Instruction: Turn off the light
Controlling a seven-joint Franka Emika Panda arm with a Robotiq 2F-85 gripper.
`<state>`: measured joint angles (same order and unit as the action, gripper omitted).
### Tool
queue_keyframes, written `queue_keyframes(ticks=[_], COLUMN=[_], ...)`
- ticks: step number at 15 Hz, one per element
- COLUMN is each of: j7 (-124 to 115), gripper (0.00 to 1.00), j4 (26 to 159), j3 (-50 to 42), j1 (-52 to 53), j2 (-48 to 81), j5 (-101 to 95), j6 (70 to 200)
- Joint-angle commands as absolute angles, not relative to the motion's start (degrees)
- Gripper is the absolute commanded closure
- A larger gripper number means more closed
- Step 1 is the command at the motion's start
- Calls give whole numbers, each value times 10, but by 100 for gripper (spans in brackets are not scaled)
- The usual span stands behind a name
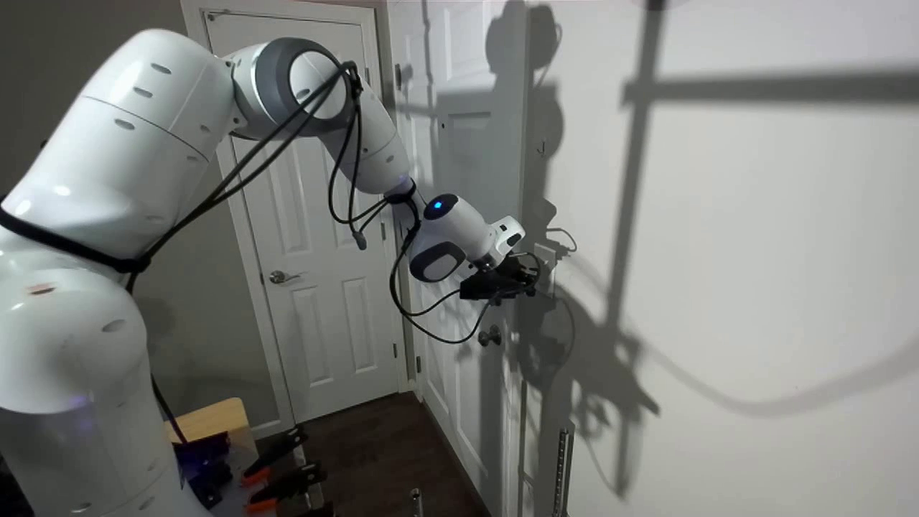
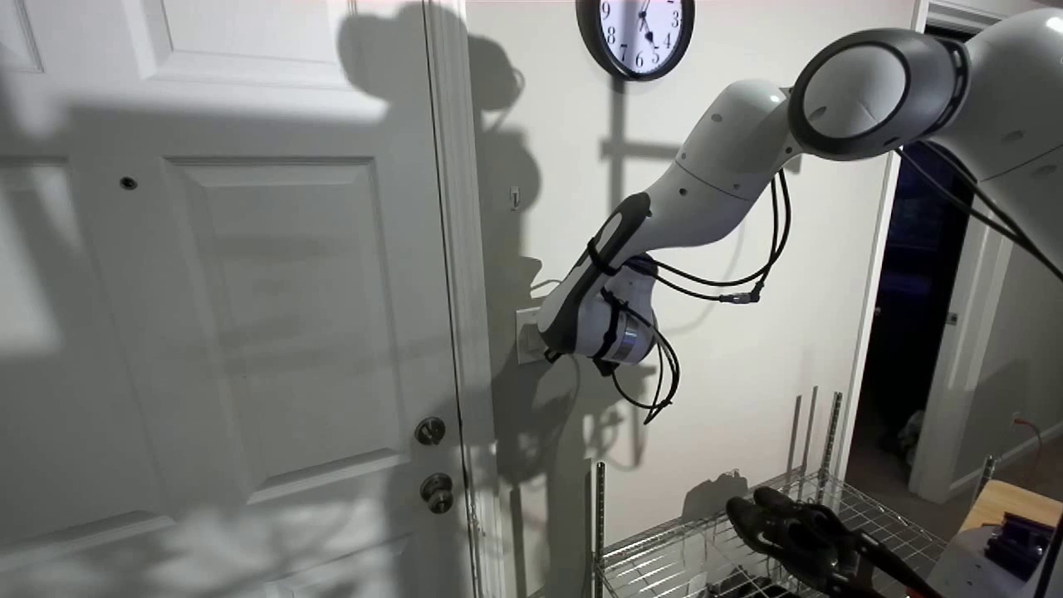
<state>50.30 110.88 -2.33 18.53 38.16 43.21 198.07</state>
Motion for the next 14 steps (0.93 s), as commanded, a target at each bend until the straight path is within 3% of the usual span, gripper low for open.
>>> queue_keyframes(ticks=[1, 4, 14], j7=[488, 476, 438], gripper=[98, 98, 98], j4=[1079, 1059, 1061], j3=[-73, -101, -62], j1=[226, 248, 225], j2=[391, 397, 400], j5=[443, 440, 429], j6=[1982, 1980, 1979])
